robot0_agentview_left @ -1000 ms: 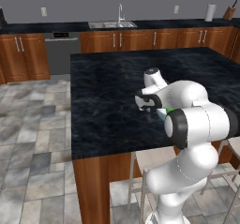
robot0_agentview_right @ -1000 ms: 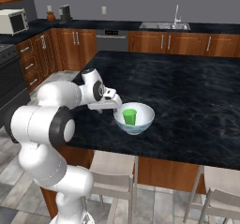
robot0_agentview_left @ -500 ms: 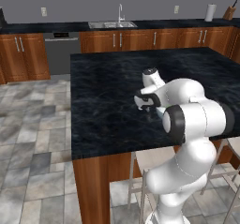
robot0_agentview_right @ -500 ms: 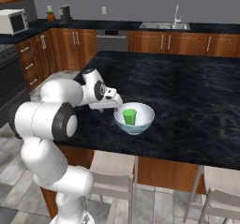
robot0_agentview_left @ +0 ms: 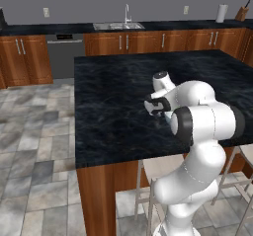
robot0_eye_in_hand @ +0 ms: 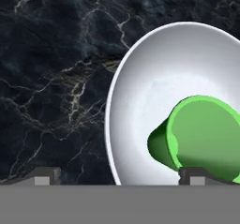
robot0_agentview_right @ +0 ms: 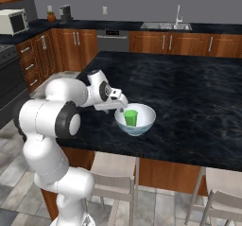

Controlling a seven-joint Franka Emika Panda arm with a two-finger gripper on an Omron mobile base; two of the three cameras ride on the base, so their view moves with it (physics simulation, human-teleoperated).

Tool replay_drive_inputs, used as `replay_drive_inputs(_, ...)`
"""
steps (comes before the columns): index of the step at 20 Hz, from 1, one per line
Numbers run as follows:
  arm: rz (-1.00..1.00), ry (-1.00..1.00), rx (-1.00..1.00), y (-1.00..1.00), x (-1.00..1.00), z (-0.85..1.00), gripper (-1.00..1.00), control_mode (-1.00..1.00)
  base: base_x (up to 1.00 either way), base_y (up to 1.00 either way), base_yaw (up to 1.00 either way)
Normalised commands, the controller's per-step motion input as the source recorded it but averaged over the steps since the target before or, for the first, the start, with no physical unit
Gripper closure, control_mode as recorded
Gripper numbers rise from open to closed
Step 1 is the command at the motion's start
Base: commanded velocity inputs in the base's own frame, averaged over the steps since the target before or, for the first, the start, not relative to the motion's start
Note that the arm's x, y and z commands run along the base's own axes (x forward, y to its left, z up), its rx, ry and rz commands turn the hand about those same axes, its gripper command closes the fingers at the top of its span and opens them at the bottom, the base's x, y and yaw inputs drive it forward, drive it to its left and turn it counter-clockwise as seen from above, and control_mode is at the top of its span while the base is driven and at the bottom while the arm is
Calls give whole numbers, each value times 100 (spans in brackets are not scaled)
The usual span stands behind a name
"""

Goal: Place the cup inside the bowl on the dining table and move the bowl to any counter.

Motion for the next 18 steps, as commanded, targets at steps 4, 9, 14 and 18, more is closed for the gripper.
replay_drive_inputs(4,0,0,-7,-3,19,-15,-100,-100,0,0,0)
replay_drive_inputs(9,0,0,-8,0,0,-2,-100,-100,0,0,0)
replay_drive_inputs(14,0,0,-2,0,0,0,-100,-100,0,0,0)
replay_drive_inputs(18,0,0,0,0,0,-7,-100,-100,0,0,0)
